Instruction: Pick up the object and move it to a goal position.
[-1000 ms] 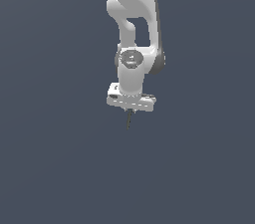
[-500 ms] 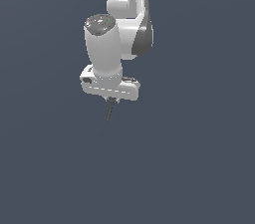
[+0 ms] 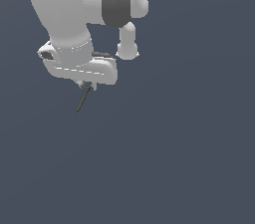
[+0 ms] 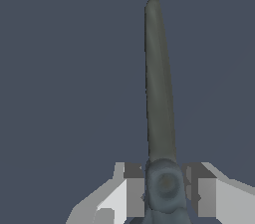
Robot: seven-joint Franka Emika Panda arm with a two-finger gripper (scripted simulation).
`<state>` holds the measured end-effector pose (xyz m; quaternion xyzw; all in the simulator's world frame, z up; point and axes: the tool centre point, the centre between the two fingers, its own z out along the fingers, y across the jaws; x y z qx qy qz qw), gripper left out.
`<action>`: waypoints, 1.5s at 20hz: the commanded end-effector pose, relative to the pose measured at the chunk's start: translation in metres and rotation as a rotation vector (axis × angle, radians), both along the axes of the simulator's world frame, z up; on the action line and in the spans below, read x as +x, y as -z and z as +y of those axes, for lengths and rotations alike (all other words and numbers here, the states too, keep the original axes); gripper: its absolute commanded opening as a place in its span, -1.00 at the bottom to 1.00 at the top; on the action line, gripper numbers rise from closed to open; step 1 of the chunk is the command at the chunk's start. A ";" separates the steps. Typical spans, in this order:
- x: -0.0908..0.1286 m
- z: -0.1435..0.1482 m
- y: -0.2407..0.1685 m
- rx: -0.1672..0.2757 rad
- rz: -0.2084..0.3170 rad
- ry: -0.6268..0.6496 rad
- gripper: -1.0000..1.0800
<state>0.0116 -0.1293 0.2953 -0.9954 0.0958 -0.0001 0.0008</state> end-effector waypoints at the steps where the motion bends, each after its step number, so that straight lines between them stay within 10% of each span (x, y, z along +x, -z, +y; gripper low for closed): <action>1: 0.004 -0.015 -0.022 0.000 0.001 -0.001 -1.00; 30: 0.035 -0.112 -0.158 -0.002 0.001 -0.002 -1.00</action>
